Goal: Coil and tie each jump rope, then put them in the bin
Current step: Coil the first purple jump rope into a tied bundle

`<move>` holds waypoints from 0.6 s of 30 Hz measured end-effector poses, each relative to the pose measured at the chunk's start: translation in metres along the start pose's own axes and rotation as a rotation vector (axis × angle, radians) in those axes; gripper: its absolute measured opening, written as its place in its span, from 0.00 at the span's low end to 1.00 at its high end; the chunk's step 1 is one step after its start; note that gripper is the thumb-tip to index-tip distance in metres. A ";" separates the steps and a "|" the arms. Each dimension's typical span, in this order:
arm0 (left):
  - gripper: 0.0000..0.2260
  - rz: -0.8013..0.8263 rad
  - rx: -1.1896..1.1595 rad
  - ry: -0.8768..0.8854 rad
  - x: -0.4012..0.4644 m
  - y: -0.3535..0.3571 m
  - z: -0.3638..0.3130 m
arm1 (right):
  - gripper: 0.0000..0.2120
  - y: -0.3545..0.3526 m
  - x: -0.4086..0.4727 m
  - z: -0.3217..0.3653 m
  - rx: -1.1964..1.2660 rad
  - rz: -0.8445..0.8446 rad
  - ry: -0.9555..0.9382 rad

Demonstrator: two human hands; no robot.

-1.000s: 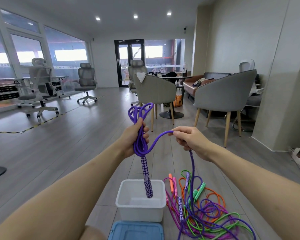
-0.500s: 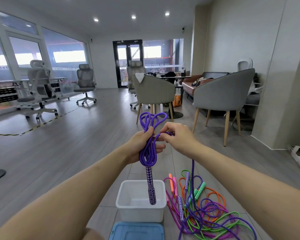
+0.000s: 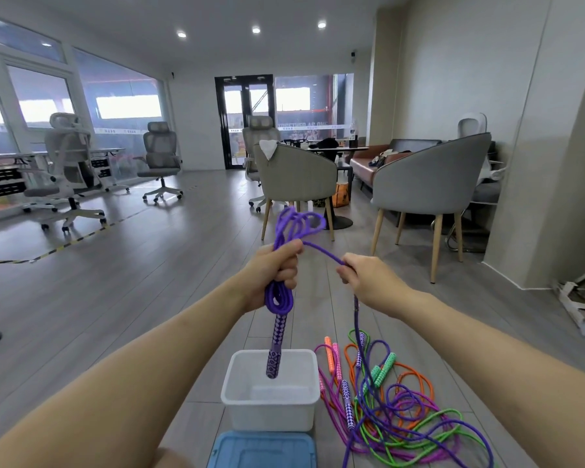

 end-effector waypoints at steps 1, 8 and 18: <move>0.08 -0.029 -0.102 0.036 0.002 -0.002 -0.005 | 0.09 0.002 0.000 -0.007 0.025 0.012 0.075; 0.12 -0.119 -0.386 0.108 0.001 -0.013 -0.021 | 0.09 0.020 -0.018 -0.040 0.206 0.228 0.414; 0.08 -0.115 -0.241 0.100 -0.002 0.004 -0.013 | 0.12 0.003 -0.008 -0.010 0.758 -0.085 0.393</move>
Point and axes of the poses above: each hand's wrist, its own x-axis towards the middle knuckle, its own y-axis out of the palm, z = x × y, the point moved 4 cm from there along x, towards the middle knuckle, and after that the axes turned 3 degrees about -z, right-handed, at the moved point
